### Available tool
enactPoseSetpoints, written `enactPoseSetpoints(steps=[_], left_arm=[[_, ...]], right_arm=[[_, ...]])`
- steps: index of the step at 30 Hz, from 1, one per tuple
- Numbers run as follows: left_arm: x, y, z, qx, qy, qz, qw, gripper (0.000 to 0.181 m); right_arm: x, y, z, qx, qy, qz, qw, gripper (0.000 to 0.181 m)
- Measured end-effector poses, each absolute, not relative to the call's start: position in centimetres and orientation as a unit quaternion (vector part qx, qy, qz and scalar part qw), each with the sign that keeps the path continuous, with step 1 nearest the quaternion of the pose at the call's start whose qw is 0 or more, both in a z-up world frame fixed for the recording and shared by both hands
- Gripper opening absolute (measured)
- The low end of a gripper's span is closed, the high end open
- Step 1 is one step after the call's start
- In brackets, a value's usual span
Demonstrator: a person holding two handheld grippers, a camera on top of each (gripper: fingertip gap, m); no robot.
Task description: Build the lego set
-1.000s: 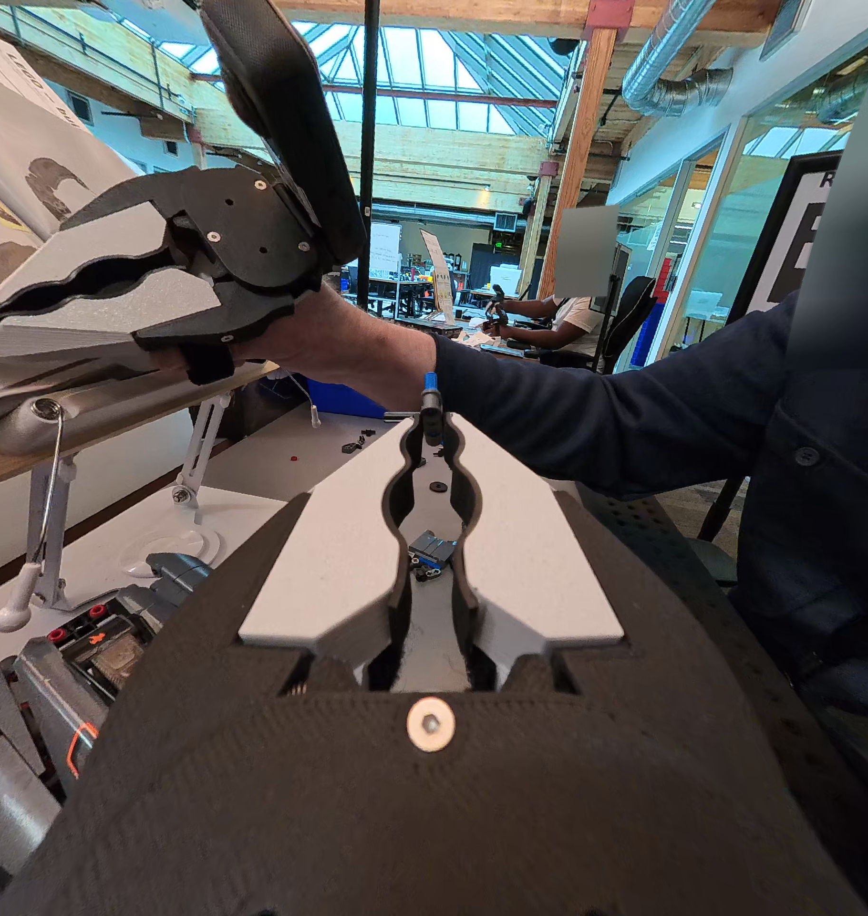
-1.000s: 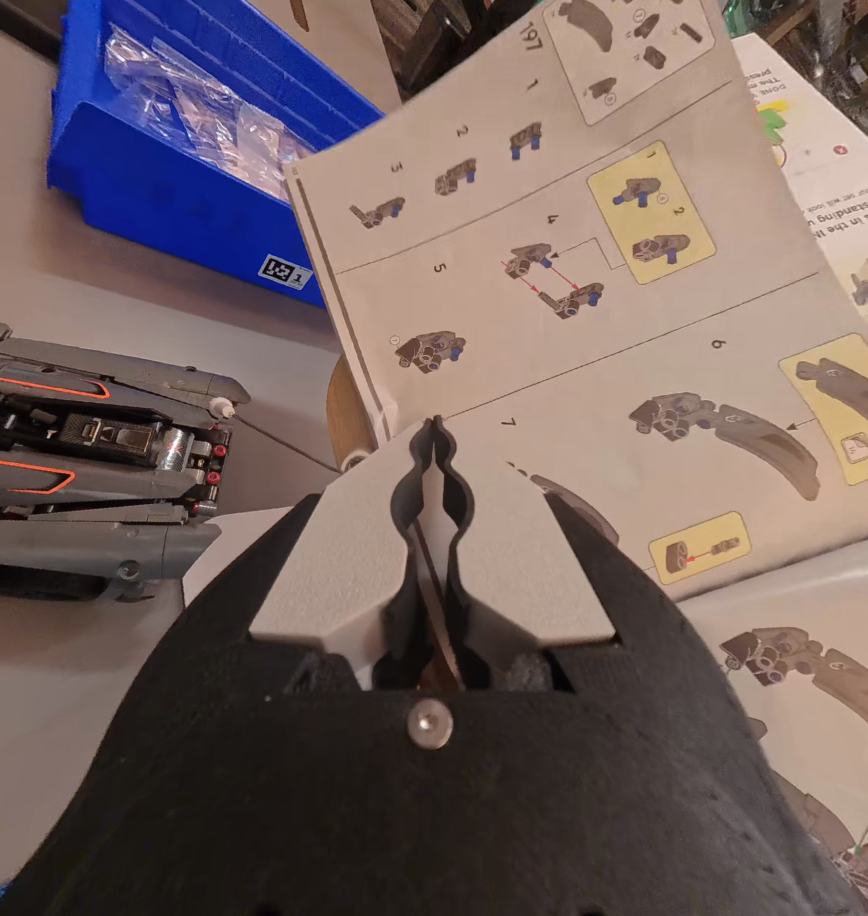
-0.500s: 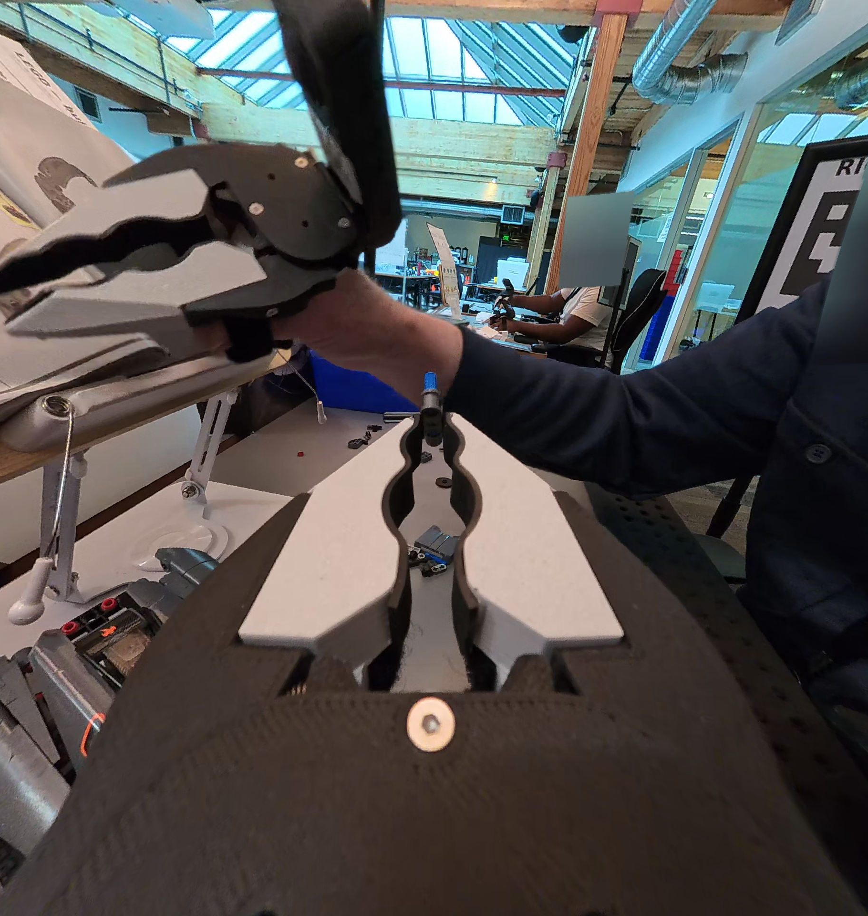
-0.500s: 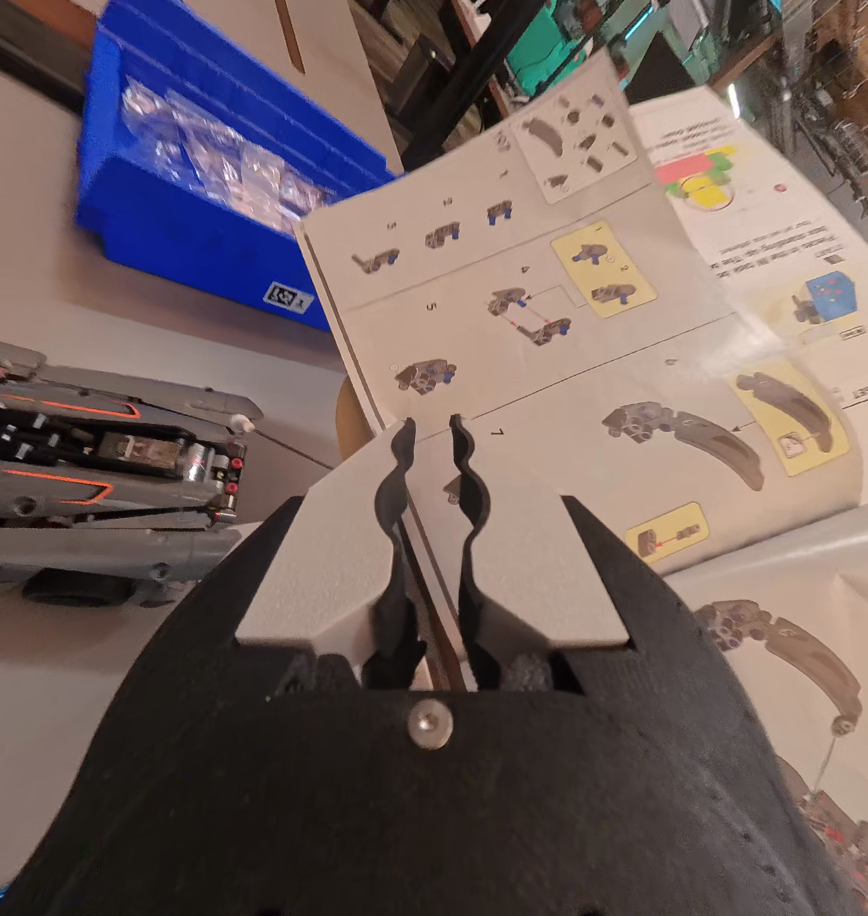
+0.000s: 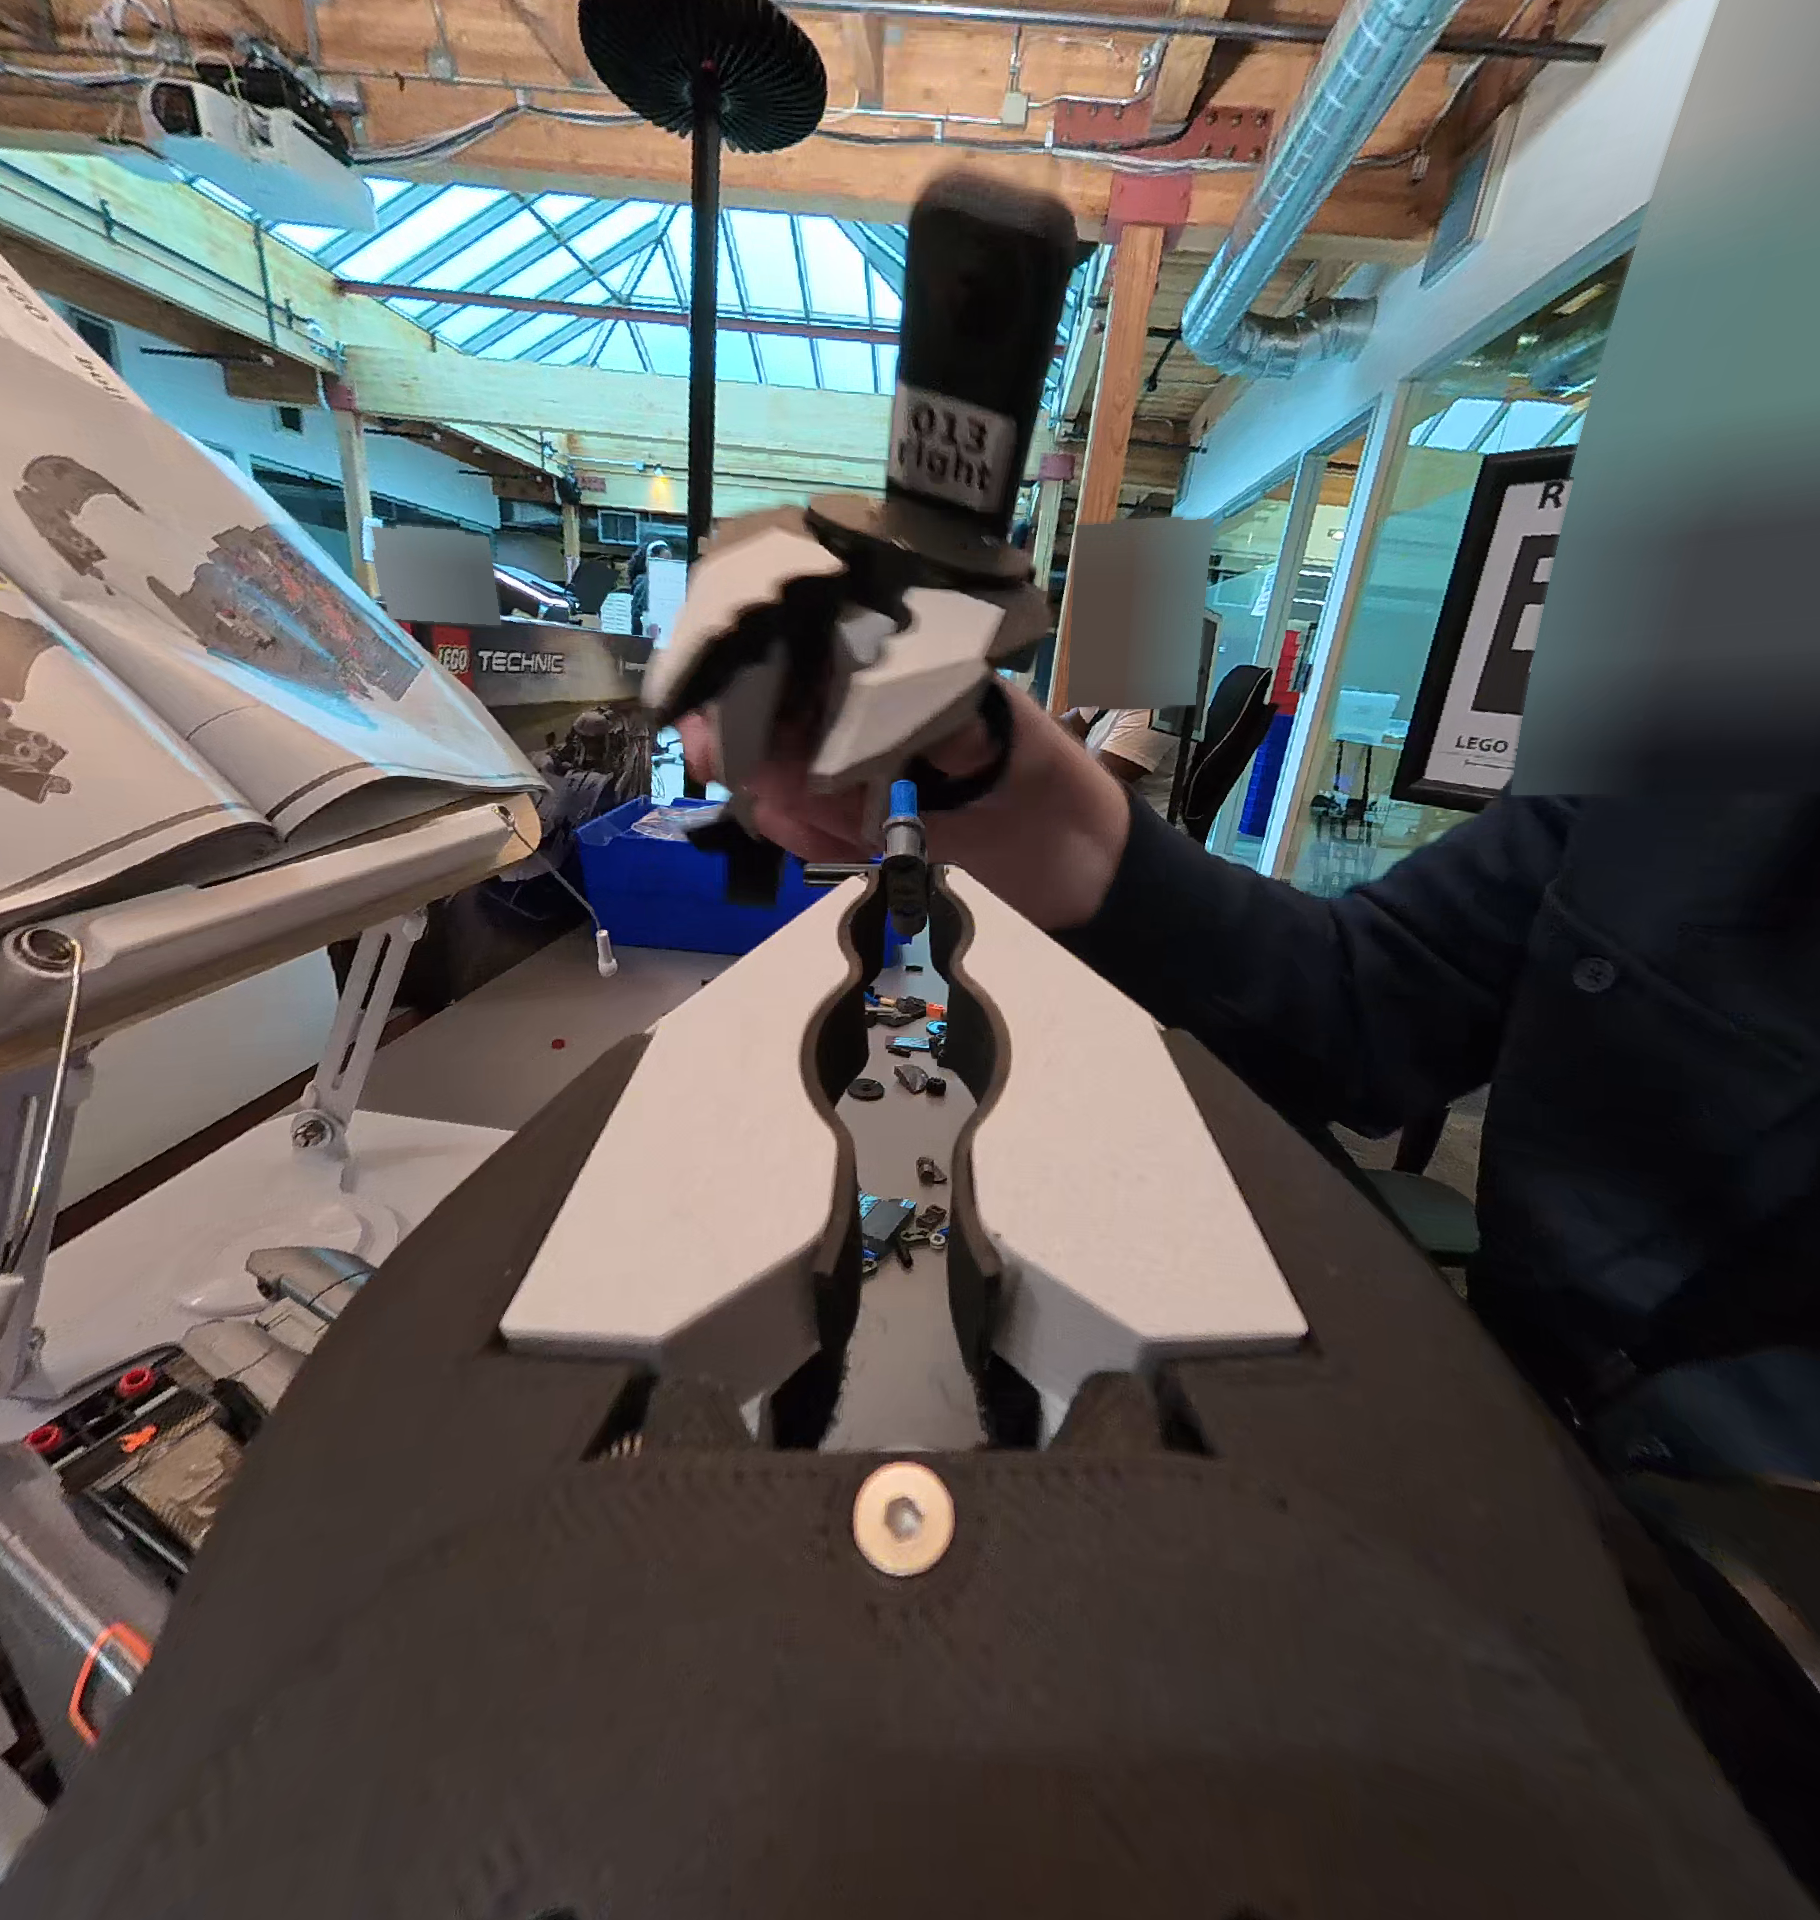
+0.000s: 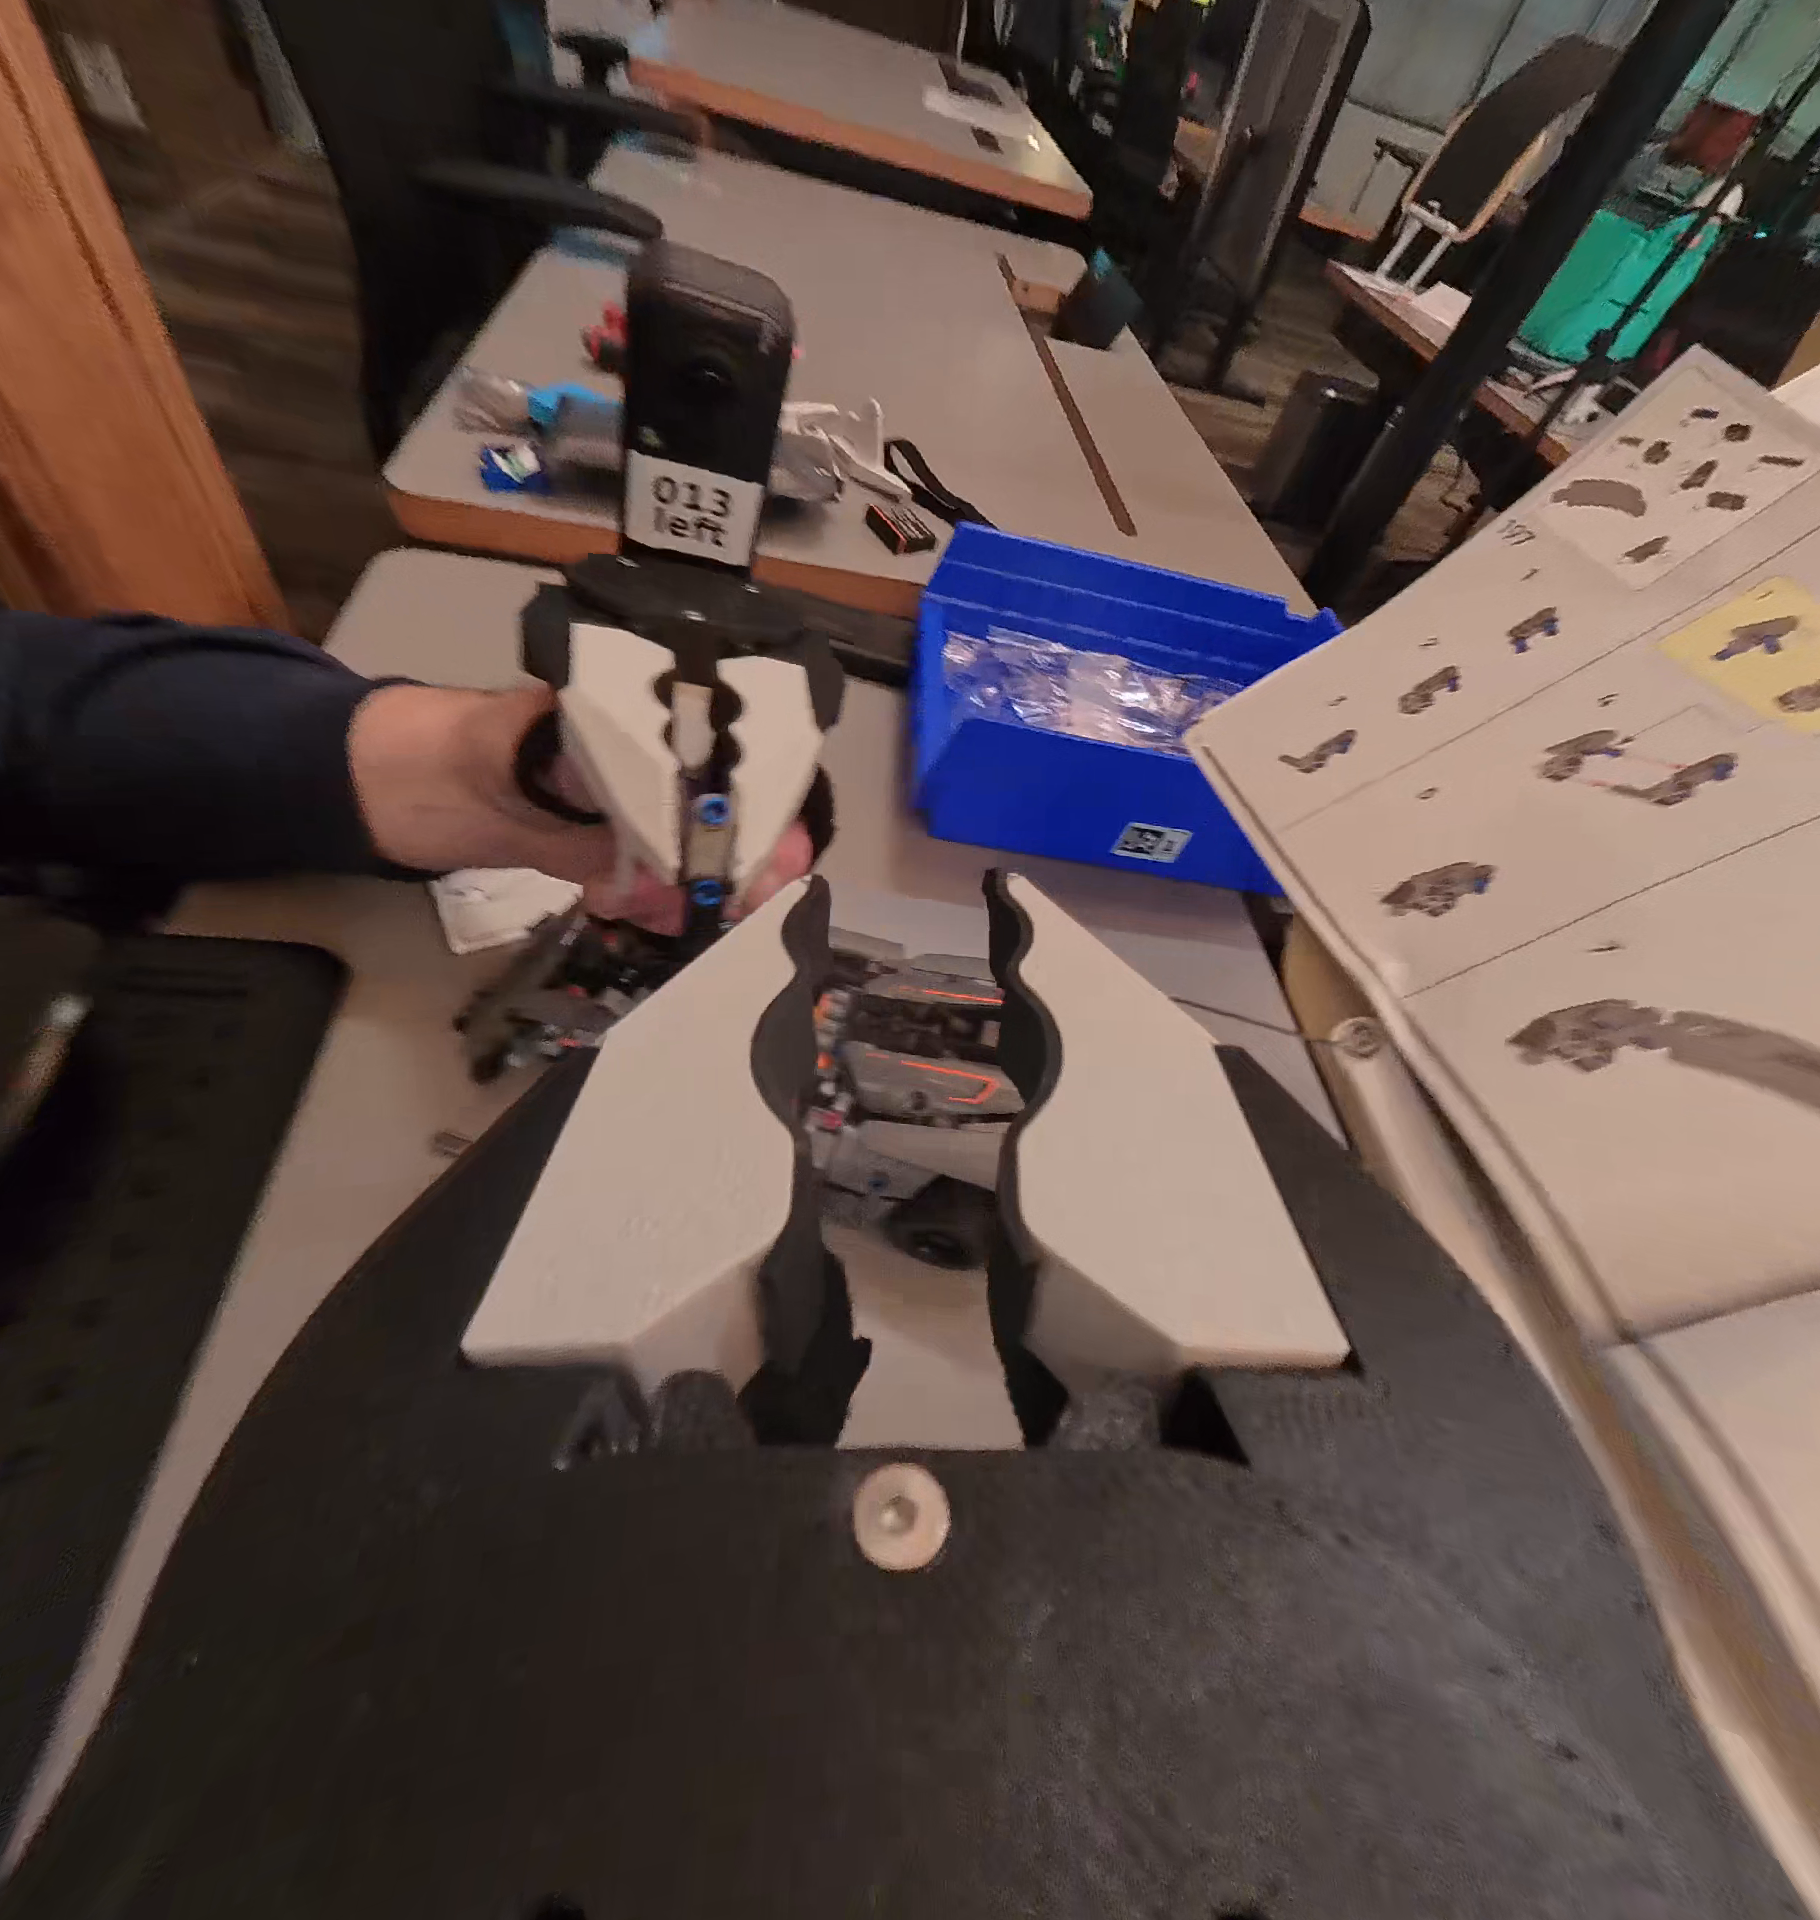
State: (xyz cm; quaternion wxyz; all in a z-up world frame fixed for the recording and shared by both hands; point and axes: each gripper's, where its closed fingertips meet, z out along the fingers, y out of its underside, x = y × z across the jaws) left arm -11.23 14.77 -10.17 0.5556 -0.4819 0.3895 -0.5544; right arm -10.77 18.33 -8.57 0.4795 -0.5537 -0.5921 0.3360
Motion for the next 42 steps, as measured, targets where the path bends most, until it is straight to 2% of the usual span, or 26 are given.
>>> enactPoseSetpoints(steps=[4, 7, 10, 13, 24, 42], left_arm=[[-11.0, 14.6, -10.2, -0.480, 0.391, -0.559, 0.551, 0.004], [-10.8, 14.4, -10.4, -0.479, 0.396, -0.563, 0.545, 0.004], [-10.5, 14.1, -10.5, -0.478, 0.404, -0.562, 0.541, 0.005], [-10.3, 13.8, -10.5, -0.477, 0.411, -0.562, 0.536, 0.005], [-10.0, 13.8, -11.1, -0.482, 0.415, -0.564, 0.526, 0.005], [-9.9, 12.7, -11.1, -0.465, 0.432, -0.588, 0.501, 0.005]], right_arm=[[-10.4, 15.5, -9.4, -0.552, -0.561, 0.424, 0.447, 0.039], [-11.0, 14.9, -10.7, -0.561, -0.549, 0.430, 0.446, 0.047], [-11.1, 14.6, -11.6, -0.562, -0.544, 0.423, 0.456, 0.041], [-11.0, 14.6, -12.0, -0.560, -0.531, 0.424, 0.474, 0.025], [-10.7, 14.6, -12.5, -0.545, -0.507, 0.447, 0.496, 0.024], [-10.4, 13.5, -12.1, -0.511, -0.494, 0.529, 0.465, 0.024]])
